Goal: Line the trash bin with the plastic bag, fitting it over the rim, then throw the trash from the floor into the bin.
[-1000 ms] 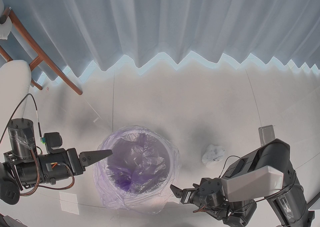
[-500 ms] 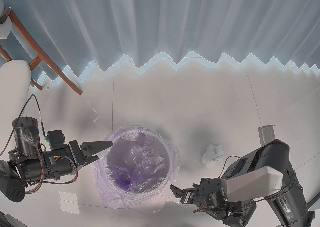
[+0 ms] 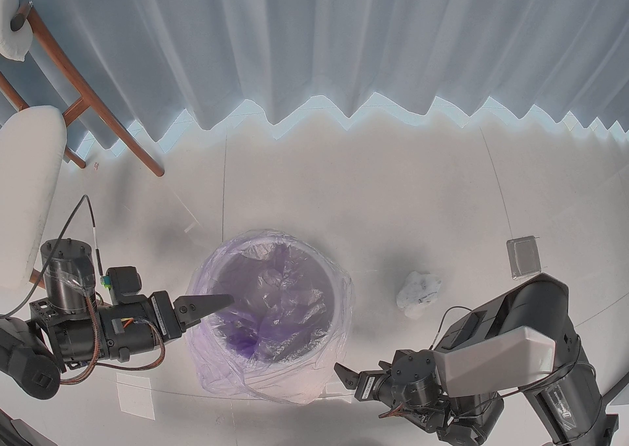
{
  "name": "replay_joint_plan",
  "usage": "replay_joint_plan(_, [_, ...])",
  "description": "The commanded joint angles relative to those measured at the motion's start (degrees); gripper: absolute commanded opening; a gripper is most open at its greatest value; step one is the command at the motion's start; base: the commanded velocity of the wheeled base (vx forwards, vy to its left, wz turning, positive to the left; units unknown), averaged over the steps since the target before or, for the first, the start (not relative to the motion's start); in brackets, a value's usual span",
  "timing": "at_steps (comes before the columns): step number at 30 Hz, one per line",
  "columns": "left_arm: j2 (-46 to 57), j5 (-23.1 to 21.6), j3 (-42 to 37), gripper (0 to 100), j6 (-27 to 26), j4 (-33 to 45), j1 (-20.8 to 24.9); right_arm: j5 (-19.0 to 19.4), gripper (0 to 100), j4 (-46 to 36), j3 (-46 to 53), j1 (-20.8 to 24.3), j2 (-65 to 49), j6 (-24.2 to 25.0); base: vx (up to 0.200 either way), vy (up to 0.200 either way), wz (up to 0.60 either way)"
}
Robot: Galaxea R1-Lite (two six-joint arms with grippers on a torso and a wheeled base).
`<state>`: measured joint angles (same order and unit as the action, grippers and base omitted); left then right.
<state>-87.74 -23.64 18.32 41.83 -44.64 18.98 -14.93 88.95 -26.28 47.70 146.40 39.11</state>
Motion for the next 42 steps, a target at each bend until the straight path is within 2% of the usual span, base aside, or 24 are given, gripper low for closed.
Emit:
replay_joint_plan(1, [-7.36, 8.34, 1.37, 100, -6.67, 2.72, -2.19, -0.01, 100, 1.05, 0.0, 0.02, 0.03, 0.0, 0.0, 0.0, 0.0])
replay_joint_plan(3, [-9.38, 12.56, 1.72, 100, -8.16, 4.04, -1.84, -0.01, 100, 1.05, 0.0, 0.02, 0.03, 0.0, 0.0, 0.0, 0.0])
replay_joint_plan(4, [-9.82, 13.09, 1.8, 100, -8.25, 4.21, -1.75, -0.01, 100, 1.05, 0.0, 0.02, 0.03, 0.0, 0.0, 0.0, 0.0])
replay_joint_plan(9, [-10.79, 13.44, 2.24, 100, -8.34, 7.29, -0.08, -0.01, 100, 1.05, 0.0, 0.02, 0.03, 0.0, 0.0, 0.0, 0.0])
replay_joint_plan(15, [-12.99, 13.79, 4.18, 100, -8.78, 15.2, 1.15, -0.01, 100, 1.05, 0.0, 0.02, 0.03, 0.0, 0.0, 0.0, 0.0])
replay_joint_plan(26, [-17.91, 13.97, 5.76, 100, -8.69, 15.02, 1.06, -0.01, 100, 1.05, 0.0, 0.02, 0.12, 0.0, 0.0, 0.0, 0.0])
replay_joint_plan(33, [-20.72, 17.13, 5.67, 100, -8.78, 15.2, 0.53, -0.01, 100, 1.05, 0.0, 0.02, 0.12, 0.0, 0.0, 0.0, 0.0])
replay_joint_plan(42, [-22.92, 17.66, 5.76, 100, -9.04, 15.2, -0.96, -0.01, 100, 1.05, -0.08, 0.02, 0.2, 0.0, 0.0, 0.0, 0.0])
